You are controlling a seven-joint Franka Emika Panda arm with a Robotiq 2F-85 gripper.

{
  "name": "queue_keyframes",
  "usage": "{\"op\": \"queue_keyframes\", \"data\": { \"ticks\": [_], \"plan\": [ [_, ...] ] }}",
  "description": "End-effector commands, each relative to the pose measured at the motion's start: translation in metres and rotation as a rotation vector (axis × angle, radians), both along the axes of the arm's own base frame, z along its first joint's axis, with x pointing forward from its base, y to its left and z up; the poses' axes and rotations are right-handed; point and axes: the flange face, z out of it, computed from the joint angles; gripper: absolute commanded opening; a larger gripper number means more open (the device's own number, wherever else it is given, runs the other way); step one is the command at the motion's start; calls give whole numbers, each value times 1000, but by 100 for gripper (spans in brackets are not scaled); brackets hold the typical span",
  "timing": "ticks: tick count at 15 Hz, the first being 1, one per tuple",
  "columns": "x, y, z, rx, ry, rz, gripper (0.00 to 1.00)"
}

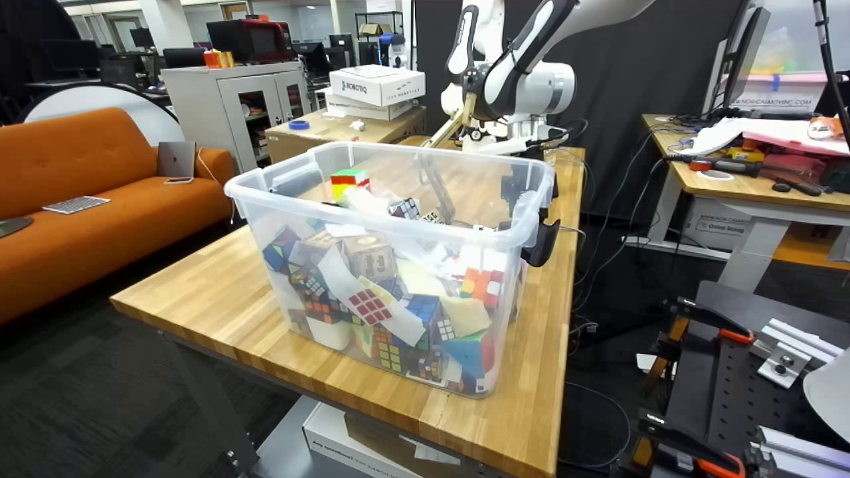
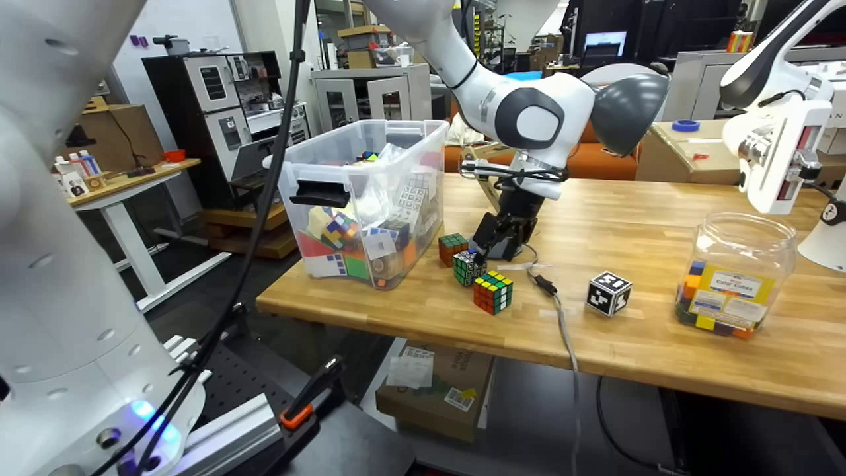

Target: Put the Rubik's cube on the right into the clear container on the left

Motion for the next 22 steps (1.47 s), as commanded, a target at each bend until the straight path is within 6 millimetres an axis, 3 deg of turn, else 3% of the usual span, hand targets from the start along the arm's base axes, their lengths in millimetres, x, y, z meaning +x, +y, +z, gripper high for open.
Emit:
{"op": "queue_keyframes", "data": {
  "ticks": [1, 6, 11, 12, 14, 19, 22],
  "plan": [
    [2, -10, -18, -28, -11, -50, 100],
    [-2, -13, -56, -31, 32, -76, 100],
    [0, -18, -74, -34, 51, -95, 99],
    [0, -19, -76, -30, 51, -100, 74],
    [2, -22, -70, -26, 36, -110, 72],
    [4, -34, -30, -29, -30, -148, 38],
    [-7, -46, 11, -46, -72, -179, 38]
  ]
}}
